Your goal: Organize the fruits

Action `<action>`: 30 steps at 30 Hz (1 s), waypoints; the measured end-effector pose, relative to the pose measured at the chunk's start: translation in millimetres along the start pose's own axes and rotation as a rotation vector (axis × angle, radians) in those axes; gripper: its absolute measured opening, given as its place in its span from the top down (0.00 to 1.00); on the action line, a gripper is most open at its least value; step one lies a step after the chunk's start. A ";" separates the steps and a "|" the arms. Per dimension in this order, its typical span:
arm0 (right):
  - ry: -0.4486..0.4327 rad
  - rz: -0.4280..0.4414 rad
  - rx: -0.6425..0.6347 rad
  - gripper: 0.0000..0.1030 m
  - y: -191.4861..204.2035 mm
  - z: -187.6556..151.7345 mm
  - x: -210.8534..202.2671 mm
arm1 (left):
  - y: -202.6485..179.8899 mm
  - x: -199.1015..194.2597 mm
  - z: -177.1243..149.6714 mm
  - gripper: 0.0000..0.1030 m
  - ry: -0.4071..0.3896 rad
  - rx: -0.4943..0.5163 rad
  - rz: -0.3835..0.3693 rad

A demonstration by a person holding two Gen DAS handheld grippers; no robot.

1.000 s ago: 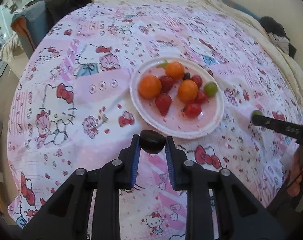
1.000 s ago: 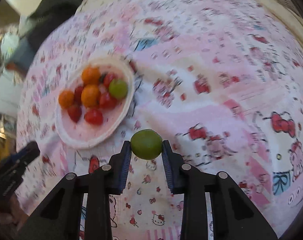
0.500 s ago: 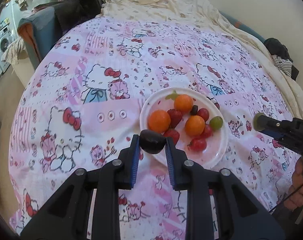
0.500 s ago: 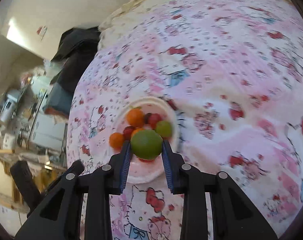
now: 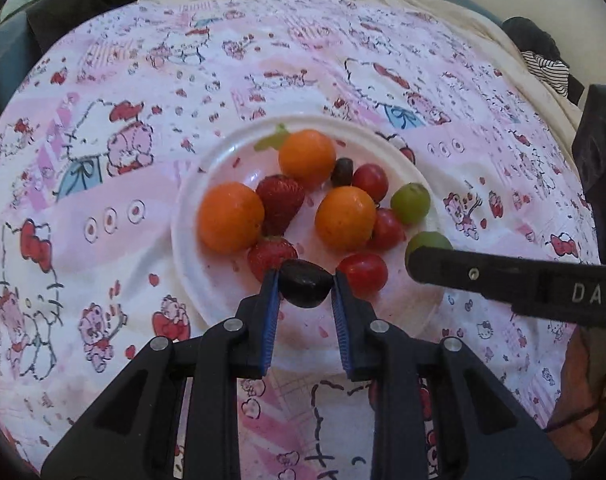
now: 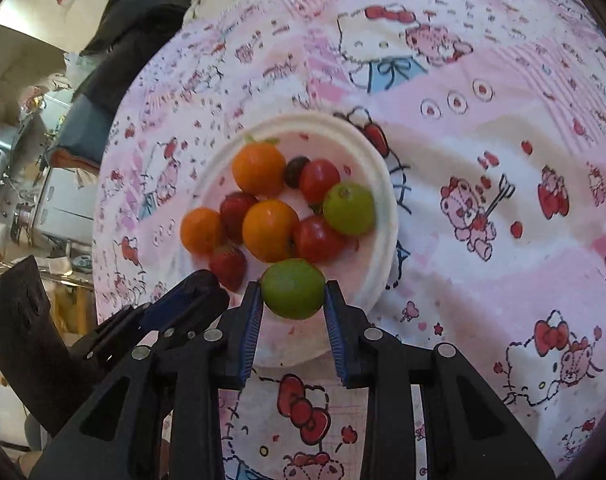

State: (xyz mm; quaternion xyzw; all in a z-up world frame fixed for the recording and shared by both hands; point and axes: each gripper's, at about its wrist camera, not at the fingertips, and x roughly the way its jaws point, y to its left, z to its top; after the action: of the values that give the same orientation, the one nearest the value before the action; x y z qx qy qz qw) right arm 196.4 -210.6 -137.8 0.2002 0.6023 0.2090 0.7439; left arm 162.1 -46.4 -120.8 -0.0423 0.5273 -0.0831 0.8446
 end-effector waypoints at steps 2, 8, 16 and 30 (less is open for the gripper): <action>0.008 -0.007 0.027 0.65 -4.4 -0.3 2.1 | 2.5 6.1 -0.9 0.77 0.020 -0.019 -0.006; -0.008 0.009 0.076 0.35 -11.3 2.4 -4.4 | -1.4 11.2 -4.2 0.52 0.060 -0.005 -0.025; -0.118 0.007 0.010 0.16 4.9 4.4 -38.5 | -0.7 -16.9 -4.4 0.28 0.006 -0.019 -0.045; -0.347 -0.102 -0.138 0.00 36.1 -43.8 -116.9 | 25.4 -121.5 -11.9 0.28 -0.211 -0.089 0.110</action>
State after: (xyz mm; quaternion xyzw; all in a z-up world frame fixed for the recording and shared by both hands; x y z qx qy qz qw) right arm 129.1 -243.0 -31.5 0.1508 0.4586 0.1744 0.8582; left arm 101.6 1.3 -22.8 -0.0591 0.4400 -0.0083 0.8960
